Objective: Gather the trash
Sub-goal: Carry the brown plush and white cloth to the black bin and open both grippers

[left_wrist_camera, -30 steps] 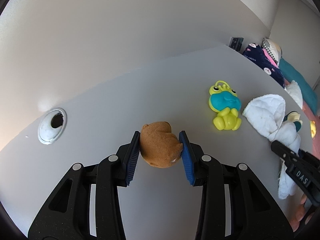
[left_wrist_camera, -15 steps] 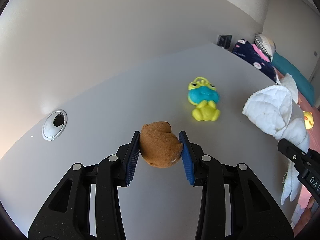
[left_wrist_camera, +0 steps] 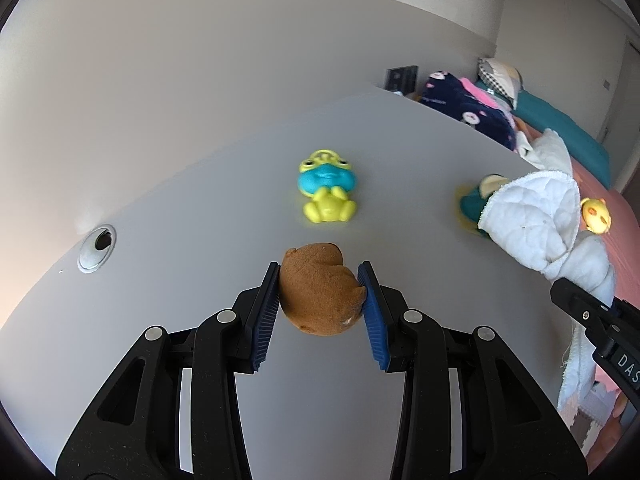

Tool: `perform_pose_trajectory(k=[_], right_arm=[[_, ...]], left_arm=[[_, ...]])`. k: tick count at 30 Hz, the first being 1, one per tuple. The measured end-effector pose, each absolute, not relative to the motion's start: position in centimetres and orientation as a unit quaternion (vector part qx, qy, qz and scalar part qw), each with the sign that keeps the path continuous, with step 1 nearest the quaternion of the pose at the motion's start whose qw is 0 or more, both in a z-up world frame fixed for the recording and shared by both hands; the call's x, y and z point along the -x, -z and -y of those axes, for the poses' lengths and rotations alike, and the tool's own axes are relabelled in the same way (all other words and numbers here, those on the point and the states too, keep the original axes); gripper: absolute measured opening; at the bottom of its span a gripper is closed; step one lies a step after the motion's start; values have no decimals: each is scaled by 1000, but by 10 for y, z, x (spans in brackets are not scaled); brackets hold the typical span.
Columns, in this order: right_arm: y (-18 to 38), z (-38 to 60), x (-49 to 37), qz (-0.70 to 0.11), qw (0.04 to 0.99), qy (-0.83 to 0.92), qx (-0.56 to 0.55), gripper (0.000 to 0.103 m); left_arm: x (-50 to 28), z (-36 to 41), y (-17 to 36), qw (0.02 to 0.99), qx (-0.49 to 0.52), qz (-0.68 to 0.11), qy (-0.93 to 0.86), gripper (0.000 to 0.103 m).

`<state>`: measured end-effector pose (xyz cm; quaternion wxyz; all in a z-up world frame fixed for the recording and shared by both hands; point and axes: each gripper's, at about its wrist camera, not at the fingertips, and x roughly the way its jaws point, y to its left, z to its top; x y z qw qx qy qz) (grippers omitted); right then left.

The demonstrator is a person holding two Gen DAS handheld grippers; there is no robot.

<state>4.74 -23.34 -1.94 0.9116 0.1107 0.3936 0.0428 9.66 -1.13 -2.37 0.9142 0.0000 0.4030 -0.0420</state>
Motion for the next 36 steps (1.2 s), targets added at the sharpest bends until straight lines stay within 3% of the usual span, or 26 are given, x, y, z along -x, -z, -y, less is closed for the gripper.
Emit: perform_pose_trajectory(k=[36], right_arm=[[23, 395, 47, -365, 907, 93, -189, 35]], left_arm=[[-45, 211, 29, 883, -92, -406, 216, 39]])
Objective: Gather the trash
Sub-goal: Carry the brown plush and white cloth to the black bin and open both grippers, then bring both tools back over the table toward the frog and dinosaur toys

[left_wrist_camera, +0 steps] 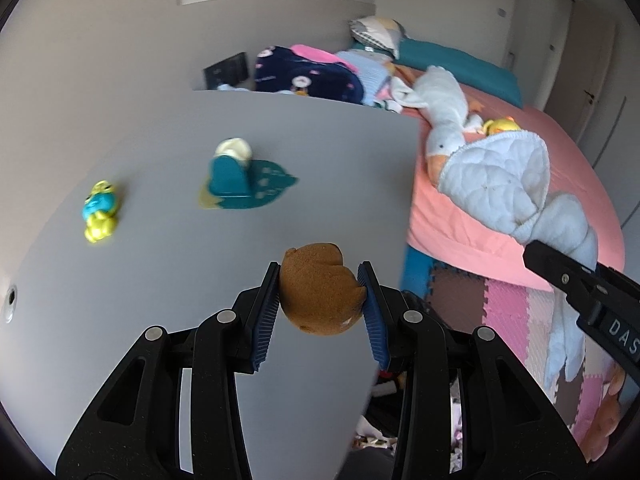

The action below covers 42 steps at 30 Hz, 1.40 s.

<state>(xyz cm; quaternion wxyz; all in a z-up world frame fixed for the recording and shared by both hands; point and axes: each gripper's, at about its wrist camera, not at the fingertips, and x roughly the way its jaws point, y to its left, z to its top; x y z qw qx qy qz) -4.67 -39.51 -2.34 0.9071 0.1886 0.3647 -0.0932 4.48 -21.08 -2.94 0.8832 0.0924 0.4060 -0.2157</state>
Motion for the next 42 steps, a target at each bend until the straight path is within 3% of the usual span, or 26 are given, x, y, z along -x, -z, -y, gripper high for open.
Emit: perform_pose_trajectory(k=[12, 15, 17, 18, 19, 22, 42], right_arm=[[36, 452, 63, -369, 890, 151, -221, 35], [40, 465, 63, -377, 883, 162, -227, 40], [41, 470, 61, -376, 882, 180, -220, 55], [40, 471, 62, -374, 882, 190, -214, 61], [39, 474, 62, -372, 883, 197, -210, 62], [39, 481, 64, -365, 881, 209, -216, 68], [42, 411, 23, -374, 898, 129, -193, 68]], left_arm=[[-32, 270, 46, 857, -130, -418, 272, 39], [-30, 282, 52, 846, -136, -429, 287, 39], [-28, 291, 59, 833, -155, -443, 292, 56], [-28, 294, 60, 835, -164, -441, 284, 80], [-27, 295, 60, 843, -167, -431, 275, 88], [-28, 298, 59, 844, -176, -427, 272, 88], [-55, 219, 50, 872, -134, -422, 208, 91]])
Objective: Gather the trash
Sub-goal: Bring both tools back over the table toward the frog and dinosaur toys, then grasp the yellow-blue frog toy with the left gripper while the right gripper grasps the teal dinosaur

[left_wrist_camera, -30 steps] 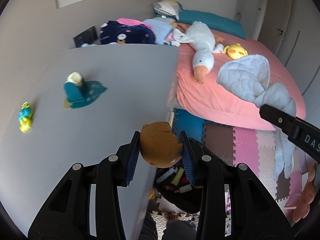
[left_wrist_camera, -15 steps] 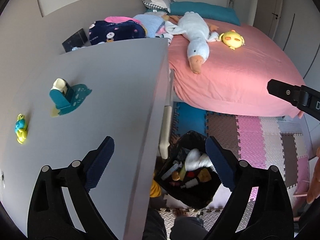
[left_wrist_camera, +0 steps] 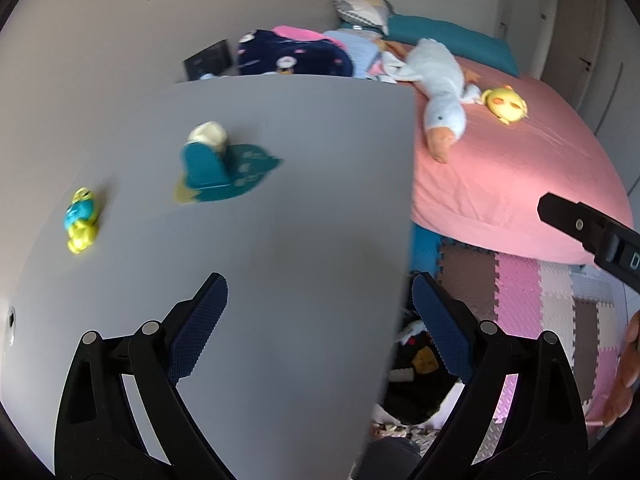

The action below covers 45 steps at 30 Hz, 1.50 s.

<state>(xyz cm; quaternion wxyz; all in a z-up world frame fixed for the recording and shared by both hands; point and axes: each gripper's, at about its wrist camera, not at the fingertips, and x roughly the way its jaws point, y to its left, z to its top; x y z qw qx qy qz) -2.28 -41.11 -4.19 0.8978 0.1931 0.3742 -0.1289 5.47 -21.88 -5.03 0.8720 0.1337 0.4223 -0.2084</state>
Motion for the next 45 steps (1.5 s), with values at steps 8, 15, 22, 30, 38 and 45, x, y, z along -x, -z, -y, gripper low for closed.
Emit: perform_pose_trajectory(k=[8, 15, 22, 30, 38, 45], right_arm=[[44, 363, -8, -382, 904, 82, -170, 68], [44, 326, -36, -388, 910, 46, -141, 68], [45, 296, -73, -397, 912, 9, -102, 68], [49, 267, -112, -409, 911, -23, -50, 68], [60, 245, -153, -423, 905, -43, -12, 68], [63, 240, -181, -424, 904, -40, 23, 68]], left_arm=[[-78, 165, 52, 884, -111, -423, 163, 91], [-100, 120, 55, 891, -92, -425, 130, 91], [-124, 87, 59, 893, -79, -430, 105, 91], [-156, 61, 59, 901, -75, -422, 65, 91], [-187, 45, 66, 899, -62, -432, 45, 91], [-214, 35, 69, 899, -58, -434, 33, 91]])
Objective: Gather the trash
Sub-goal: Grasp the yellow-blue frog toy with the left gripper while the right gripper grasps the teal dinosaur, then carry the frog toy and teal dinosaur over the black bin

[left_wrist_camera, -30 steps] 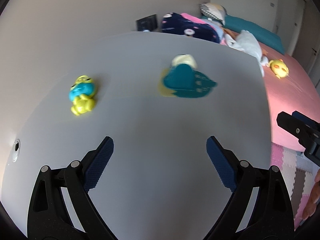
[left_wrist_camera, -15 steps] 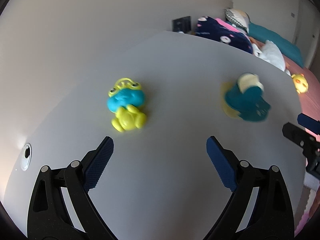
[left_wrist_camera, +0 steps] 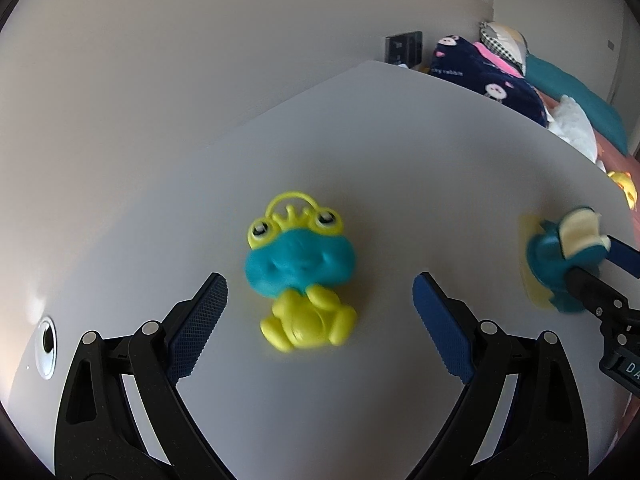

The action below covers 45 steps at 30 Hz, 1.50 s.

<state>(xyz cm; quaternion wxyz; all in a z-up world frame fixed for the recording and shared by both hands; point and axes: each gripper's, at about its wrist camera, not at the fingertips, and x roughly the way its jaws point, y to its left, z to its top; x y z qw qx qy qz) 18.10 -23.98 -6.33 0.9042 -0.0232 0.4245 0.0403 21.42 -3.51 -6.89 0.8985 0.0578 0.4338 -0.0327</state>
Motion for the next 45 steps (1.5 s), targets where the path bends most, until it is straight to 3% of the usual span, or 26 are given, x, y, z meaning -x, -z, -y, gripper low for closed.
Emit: perform_pose_trajectory(k=[8, 11, 15, 18, 45], right_arm=[[67, 236, -205, -432, 899, -56, 38, 62], [68, 235, -213, -435, 898, -60, 28, 57], [68, 237, -219, -435, 899, -57, 1, 41], [68, 237, -222, -431, 901, -43, -7, 40], [21, 264, -134, -386, 917, -58, -76, 37]], left_arm=[[-234, 28, 72, 895, -47, -442, 30, 89], [-239, 24, 71, 894, -33, -446, 37, 81], [-245, 20, 74, 893, -23, -448, 36, 68], [-245, 17, 72, 896, -19, -441, 35, 56], [-184, 53, 44, 906, -43, -417, 55, 56]])
